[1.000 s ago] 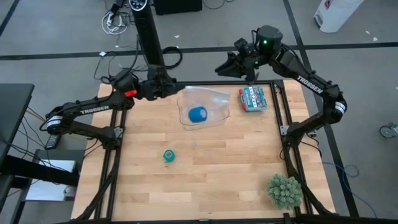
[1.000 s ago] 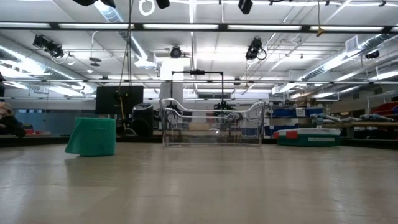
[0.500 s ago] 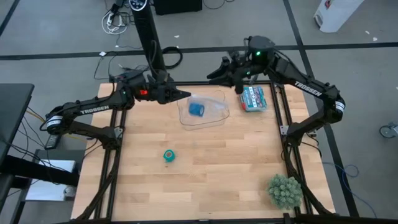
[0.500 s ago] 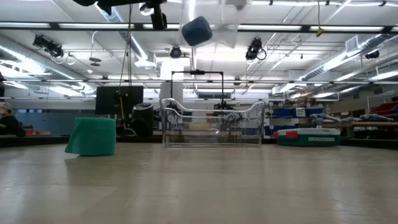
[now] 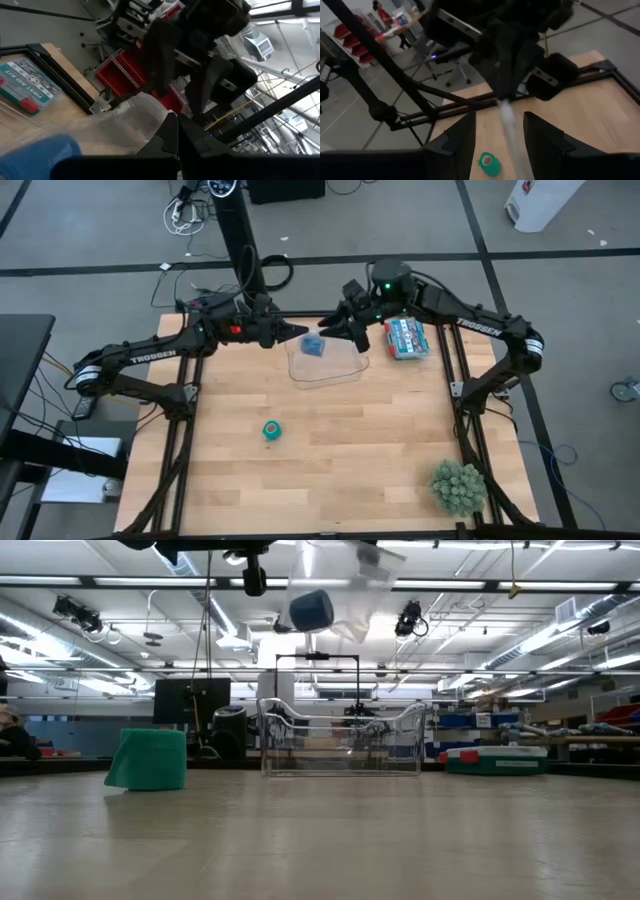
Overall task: Roll bandage
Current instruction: Open the transparent zip bag
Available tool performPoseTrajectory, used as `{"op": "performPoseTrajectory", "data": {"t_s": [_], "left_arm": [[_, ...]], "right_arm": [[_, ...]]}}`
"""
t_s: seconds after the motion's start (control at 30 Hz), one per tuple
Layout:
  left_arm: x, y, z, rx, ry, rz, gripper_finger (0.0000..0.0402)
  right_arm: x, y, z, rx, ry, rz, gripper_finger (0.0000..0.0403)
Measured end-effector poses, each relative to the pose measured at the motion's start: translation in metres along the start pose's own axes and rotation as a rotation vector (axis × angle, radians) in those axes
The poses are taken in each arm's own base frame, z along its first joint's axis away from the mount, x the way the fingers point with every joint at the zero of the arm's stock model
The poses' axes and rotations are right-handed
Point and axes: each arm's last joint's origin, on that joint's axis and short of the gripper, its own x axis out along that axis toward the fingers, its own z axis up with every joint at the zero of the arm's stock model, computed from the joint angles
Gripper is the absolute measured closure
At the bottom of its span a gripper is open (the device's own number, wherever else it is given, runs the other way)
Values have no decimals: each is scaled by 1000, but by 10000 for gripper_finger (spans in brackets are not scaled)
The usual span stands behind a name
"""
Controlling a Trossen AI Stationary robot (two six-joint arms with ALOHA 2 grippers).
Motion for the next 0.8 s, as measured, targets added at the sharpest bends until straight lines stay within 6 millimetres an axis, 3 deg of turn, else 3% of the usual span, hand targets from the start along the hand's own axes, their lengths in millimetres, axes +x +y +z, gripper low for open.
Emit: {"op": "performPoseTrajectory", "data": {"t_s": [0.4, 0.8], "left_arm": [[1, 2, -5, 55, 14, 45, 401], [1, 2, -4, 71, -1, 57, 401]], "right_arm": [[17, -10, -9, -47, 45, -19, 258], [20, -10, -8, -95, 25, -9, 354]]}}
